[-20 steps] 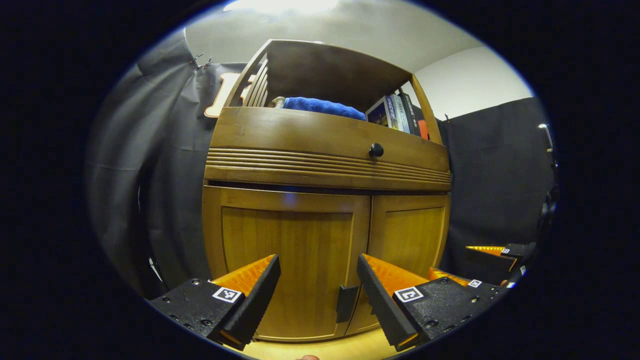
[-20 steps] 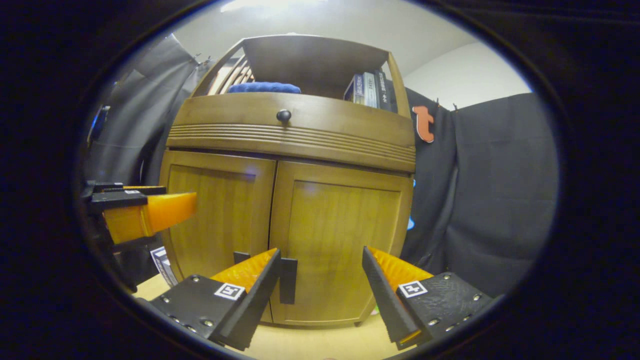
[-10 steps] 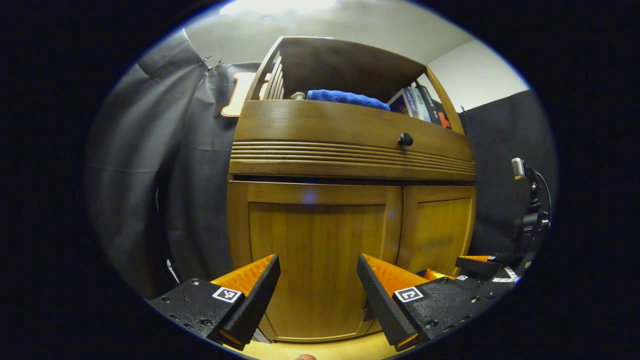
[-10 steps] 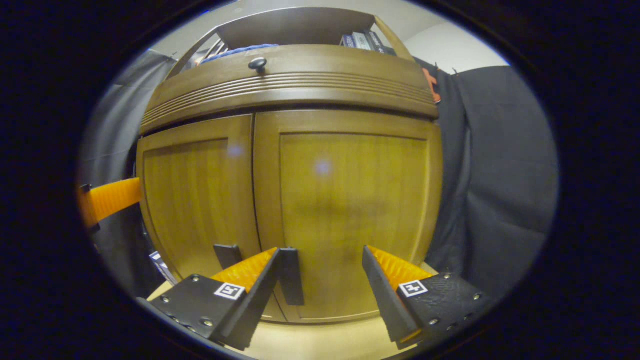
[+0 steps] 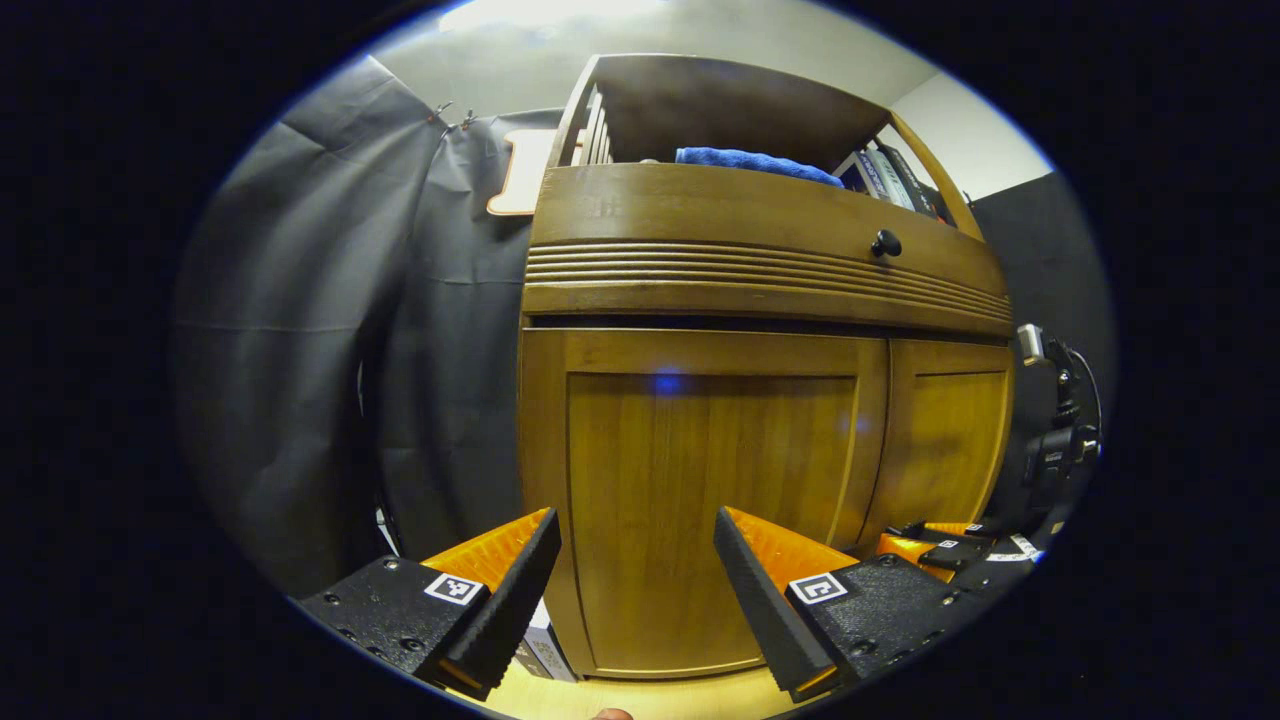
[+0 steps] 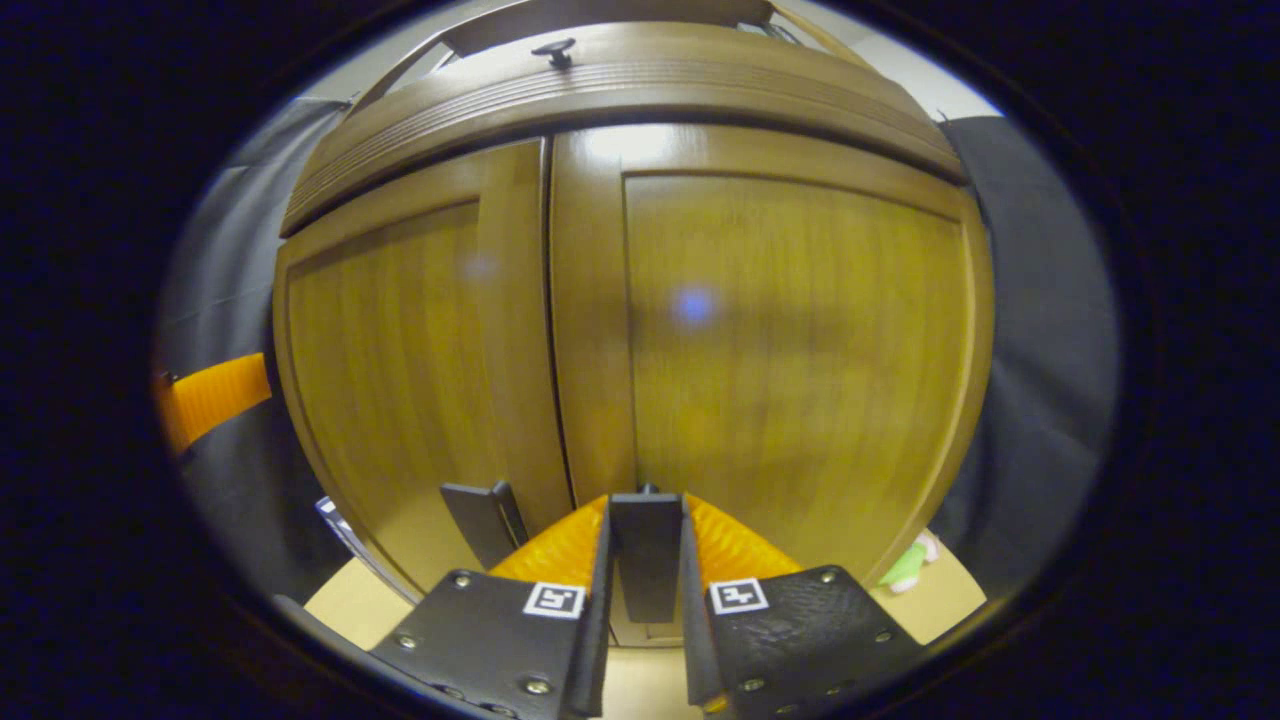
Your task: Open the right door of the double-door shoe cabinet with the right hand, and open the left door with the left hand.
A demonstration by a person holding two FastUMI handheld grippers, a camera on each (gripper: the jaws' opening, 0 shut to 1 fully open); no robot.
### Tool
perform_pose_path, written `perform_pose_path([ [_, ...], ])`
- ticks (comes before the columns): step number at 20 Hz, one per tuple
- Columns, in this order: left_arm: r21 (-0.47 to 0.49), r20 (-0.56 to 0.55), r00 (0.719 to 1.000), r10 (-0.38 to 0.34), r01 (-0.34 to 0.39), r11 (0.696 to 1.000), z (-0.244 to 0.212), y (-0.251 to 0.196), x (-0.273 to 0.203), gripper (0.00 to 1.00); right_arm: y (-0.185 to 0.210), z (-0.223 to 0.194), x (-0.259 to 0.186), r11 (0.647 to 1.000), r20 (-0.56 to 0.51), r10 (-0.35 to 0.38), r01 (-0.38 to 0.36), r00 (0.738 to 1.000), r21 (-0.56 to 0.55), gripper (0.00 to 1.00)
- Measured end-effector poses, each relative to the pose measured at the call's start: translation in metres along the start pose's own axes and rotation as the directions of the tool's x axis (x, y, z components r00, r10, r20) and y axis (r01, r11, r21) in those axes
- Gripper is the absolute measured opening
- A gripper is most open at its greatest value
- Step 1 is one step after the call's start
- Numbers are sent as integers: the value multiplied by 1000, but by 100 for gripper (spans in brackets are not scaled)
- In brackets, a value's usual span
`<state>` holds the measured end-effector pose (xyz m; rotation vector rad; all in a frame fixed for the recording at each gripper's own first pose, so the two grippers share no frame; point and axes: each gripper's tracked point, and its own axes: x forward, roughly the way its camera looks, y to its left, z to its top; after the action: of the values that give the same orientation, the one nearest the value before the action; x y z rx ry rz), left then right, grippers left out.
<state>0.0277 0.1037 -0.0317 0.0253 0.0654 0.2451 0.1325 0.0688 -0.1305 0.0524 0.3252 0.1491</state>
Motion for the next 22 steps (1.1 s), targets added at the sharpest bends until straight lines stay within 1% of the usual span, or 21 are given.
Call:
perform_pose_path([
  [1,1,-3,1000,6,-6,1000,-1,2,0,92,-1,-2,-4,1000,-6,-11,11,1000,-11,27],
  [2,1,-4,1000,10,-10,1000,-2,5,0,92,-2,0,-4,1000,-7,-23,23,1000,-2,31],
  [3,1,-5,1000,13,-13,1000,-2,7,-1,92,-2,0,-5,1000,-11,-30,30,999,3,26],
  [5,3,-8,1000,15,-15,1000,-2,10,-2,92,-3,1,-8,1000,-16,-29,29,999,1,27],
  [8,-6,-5,1000,0,0,1000,-1,10,-6,92,-7,3,-19,999,-17,-30,30,999,17,27],
  [10,-7,-5,1000,-10,10,1000,-1,8,-9,92,-11,-2,-31,999,-13,-39,39,999,-3,26],
  [11,-7,-4,1000,-18,18,1000,0,7,-10,95,-13,-5,-37,999,-14,-45,45,999,-5,26],
  [12,-5,-4,1000,-27,27,1000,0,5,-12,95,-15,-6,-43,999,-15,-52,52,999,-1,26],
  [13,-3,-3,999,-37,37,999,1,2,-14,92,-17,-6,-47,998,-15,-57,57,998,3,26],
  [16,0,-3,997,-76,76,997,2,-10,-18,92,-25,-7,-65,997,-13,-75,75,997,3,26],
  [19,-1,-10,991,-132,132,991,0,-30,-23,92,-34,-11,-85,996,-13,-91,91,996,9,26],
  [22,-6,-21,980,-197,197,980,-3,-55,-29,92,-46,-14,-107,991,-7,-129,129,992,23,26],
])
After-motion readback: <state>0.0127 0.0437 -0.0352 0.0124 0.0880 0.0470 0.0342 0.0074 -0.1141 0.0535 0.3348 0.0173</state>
